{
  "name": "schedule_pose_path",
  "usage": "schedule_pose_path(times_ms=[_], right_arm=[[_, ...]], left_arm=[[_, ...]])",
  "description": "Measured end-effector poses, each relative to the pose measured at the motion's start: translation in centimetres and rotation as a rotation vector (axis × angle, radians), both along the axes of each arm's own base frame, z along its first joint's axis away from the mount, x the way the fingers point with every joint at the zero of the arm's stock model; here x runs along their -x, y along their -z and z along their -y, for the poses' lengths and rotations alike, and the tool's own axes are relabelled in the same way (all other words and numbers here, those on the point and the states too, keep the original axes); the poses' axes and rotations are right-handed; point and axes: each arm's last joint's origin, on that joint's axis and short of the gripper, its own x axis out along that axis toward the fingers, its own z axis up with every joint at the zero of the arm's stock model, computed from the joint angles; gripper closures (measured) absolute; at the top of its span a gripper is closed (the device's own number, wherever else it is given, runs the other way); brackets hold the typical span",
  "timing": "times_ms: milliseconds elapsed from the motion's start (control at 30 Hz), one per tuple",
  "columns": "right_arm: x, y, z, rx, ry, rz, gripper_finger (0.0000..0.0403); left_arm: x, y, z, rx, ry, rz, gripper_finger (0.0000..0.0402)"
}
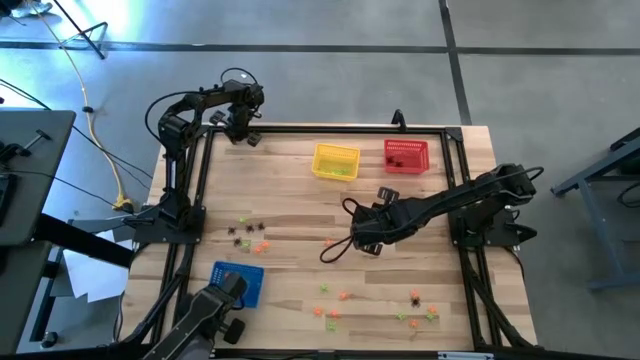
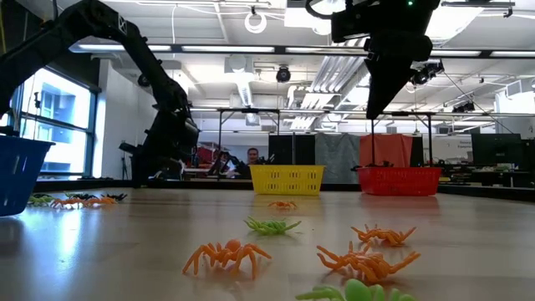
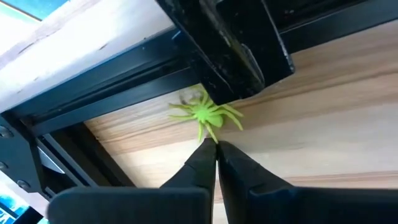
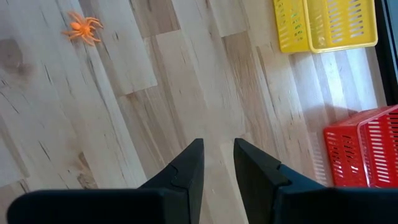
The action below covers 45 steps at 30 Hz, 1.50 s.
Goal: Sort Halloween decoration
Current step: Put the green spider toy into the yellow bin
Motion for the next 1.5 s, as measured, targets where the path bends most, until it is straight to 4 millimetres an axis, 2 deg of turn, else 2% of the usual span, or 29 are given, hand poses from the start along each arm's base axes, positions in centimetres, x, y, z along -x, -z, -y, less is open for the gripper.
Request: schedule_pose_path(times_ms=[233, 567, 733, 867, 1067, 1267, 1500], right_arm=[[0.0, 0.0, 0.0, 0.000, 0.000, 0.000, 0.0320], [-0.1, 0.0, 0.0, -0.004, 0.000, 0.013, 0.0320], [-0.2, 0.0, -0.1, -0.006, 0.001, 0.023, 0.0320], [-0.2, 0.0, -0.1, -0.009, 0.007, 0.025, 0.0320], [-0.1, 0.0, -0.4, -0.013, -0.003, 0.023, 0.0320], [0.0, 0.0, -0.7, -0.013, -0.015, 0.023, 0.0320], [0.0, 0.0, -0.7, -0.012, -0.016, 0.022, 0.0320]], left_arm=[[-0.4, -0.4, 0.7, 0.027, 0.009, -0.016, 0.0401], [-1.2, -6.1, 2.3, -0.088, 0.040, 0.099, 0.0401], [-1.2, -7.2, 2.3, -0.154, 0.008, 0.133, 0.0401], [-1.3, -7.1, 2.1, -0.160, 0.023, 0.138, 0.0388], [-1.1, -6.4, 1.8, -0.130, 0.057, 0.119, 0.0343], [-1.1, -4.6, 1.5, -0.078, 0.050, 0.098, 0.0299], [-1.3, -2.3, 1.1, -0.021, 0.048, 0.074, 0.0269]])
